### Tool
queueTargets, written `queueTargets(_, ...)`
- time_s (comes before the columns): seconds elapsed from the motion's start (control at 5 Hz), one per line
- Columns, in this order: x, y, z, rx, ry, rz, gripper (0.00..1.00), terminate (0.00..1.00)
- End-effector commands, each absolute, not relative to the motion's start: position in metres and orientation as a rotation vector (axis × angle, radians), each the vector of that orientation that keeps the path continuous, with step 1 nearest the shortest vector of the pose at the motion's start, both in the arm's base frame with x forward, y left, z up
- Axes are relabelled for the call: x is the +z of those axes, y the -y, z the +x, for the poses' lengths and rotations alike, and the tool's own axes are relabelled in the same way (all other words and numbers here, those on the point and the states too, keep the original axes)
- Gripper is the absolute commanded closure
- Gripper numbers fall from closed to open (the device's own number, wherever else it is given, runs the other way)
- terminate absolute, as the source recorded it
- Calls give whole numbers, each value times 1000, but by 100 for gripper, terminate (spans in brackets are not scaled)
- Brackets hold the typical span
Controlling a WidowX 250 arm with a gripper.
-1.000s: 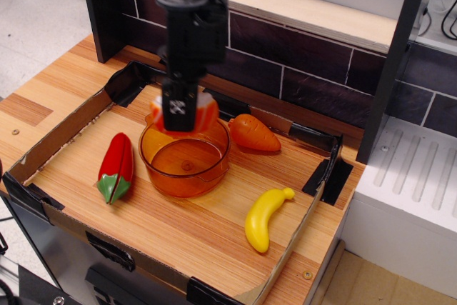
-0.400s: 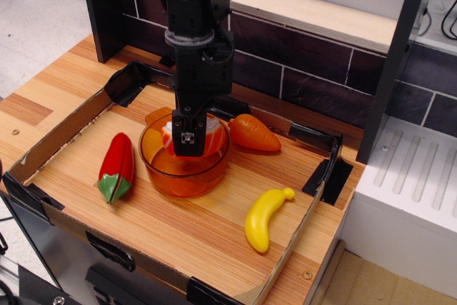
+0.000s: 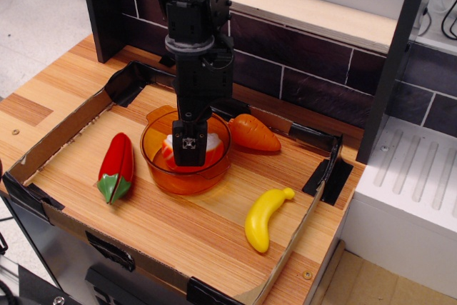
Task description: Put sushi in pot
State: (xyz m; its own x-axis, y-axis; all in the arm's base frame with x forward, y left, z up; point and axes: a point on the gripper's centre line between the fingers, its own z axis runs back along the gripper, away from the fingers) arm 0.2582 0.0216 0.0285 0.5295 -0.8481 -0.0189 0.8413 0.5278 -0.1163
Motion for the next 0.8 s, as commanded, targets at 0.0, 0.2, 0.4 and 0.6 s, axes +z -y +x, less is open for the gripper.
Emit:
queueTargets(0.0,81,-31,271,-984,62,-126,0,0)
queueTargets(0.2,108,-35,271,-963,105,-117,0,0)
queueTargets(0.4,108,-35,271,-963,105,-117,0,0)
queueTargets(0.6,108,-35,271,-963,105,-117,0,0)
